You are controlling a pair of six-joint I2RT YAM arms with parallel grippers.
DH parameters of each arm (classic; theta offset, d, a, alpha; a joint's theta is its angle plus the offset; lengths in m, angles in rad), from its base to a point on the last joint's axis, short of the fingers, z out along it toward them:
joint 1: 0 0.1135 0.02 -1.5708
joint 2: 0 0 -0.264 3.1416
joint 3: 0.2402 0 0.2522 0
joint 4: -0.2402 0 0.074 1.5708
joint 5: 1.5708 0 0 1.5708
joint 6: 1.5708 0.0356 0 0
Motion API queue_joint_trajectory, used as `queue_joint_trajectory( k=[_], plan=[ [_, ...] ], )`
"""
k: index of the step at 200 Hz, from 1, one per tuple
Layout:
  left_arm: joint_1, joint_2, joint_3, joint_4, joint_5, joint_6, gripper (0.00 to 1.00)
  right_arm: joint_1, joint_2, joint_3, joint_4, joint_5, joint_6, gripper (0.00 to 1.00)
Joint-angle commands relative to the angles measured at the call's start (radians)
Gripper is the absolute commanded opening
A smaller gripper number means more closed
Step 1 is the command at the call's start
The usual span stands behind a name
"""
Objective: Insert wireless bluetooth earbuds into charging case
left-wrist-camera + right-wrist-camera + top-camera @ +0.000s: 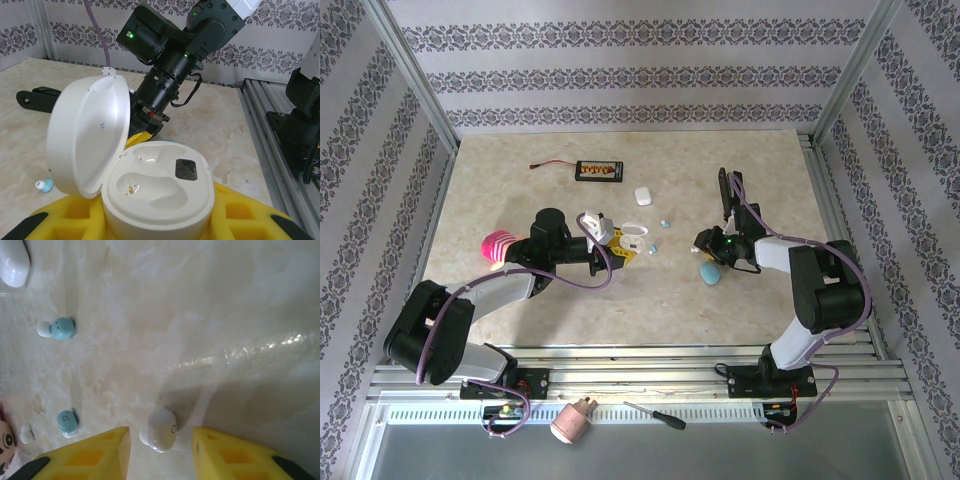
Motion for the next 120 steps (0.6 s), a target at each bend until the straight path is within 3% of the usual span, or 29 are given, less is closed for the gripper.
queue_joint_trajectory(
  k=[1,120],
  plan=[
    [0.009,0.004,0.022,0.017,0.021,0.024,0.25,-0.003,0.023,0.025,0.018,-0.021,-0.008,0.36],
    [0.011,-0.006,0.012,0.015,0.022,0.019,0.25,-0.001,0.051,0.053,0.020,-0.069,-0.006,0.34]
  ],
)
